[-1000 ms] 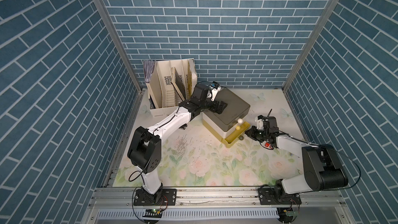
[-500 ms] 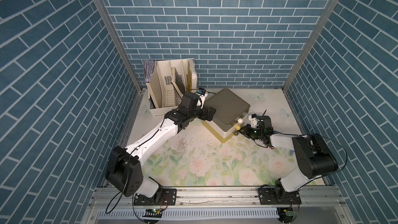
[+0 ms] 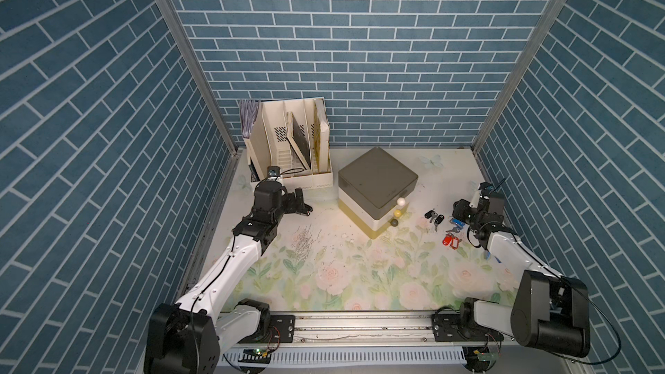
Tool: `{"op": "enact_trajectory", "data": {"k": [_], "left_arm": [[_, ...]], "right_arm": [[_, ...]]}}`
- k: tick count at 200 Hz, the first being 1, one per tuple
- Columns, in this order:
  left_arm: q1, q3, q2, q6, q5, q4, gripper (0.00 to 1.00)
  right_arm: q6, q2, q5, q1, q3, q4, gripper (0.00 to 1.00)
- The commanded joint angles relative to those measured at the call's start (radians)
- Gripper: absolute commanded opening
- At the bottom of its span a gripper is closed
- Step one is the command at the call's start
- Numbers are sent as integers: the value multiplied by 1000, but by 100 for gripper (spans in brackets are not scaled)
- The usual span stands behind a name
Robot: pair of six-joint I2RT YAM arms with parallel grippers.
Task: Take the keys out of the drawer
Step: Reset both arms
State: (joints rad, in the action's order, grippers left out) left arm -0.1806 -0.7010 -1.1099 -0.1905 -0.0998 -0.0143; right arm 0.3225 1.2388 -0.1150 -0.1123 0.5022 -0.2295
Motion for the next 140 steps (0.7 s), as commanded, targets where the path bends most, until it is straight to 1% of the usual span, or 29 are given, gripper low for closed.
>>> {"op": "enact_trajectory", "data": {"k": [1,9,18,34,45,56,74,86,96,111,119,130,135,140], "left_arm": [[106,53,-18,3,66,-200,100],[140,64,-35,4,81,-241,100],[169,78,-52,23,117,-294,100],[186,126,-85,97,156,-416,100],[199,171,-105,147,188,-507,100],[220,223,-126,165,230,-598,100],[235,268,-182,194,276,-727,100],[237,275,-227,204,300,-781,100],[240,285,-255,189,309,-833,100],[237,270,-286,190,311,-814,100],[235,306,-289,198,325,-881,100],[224,410,-287,202,314,-1040,100],[214,430,-290,205,283,-1067,100],[202,422,-296,216,274,-1052,100]], "right_arm": [[-162,-18,-9,0,-197,-497,42],[-188,-6,-12,-1,-251,-641,43],[-205,23,-10,0,-274,-732,43],[-220,85,-11,-1,-289,-836,43],[-201,124,-24,0,-306,-924,43],[-222,137,-36,0,-301,-944,43],[-227,192,-42,0,-326,-1060,43],[-244,192,-61,3,-308,-1019,43],[-247,206,-81,3,-303,-1032,43],[-255,208,-92,5,-298,-1022,43],[-258,208,-98,5,-300,-1025,43],[-261,210,-103,5,-304,-1034,43],[-263,211,-104,7,-304,-1034,43],[-263,211,-109,8,-301,-1034,43]]}}
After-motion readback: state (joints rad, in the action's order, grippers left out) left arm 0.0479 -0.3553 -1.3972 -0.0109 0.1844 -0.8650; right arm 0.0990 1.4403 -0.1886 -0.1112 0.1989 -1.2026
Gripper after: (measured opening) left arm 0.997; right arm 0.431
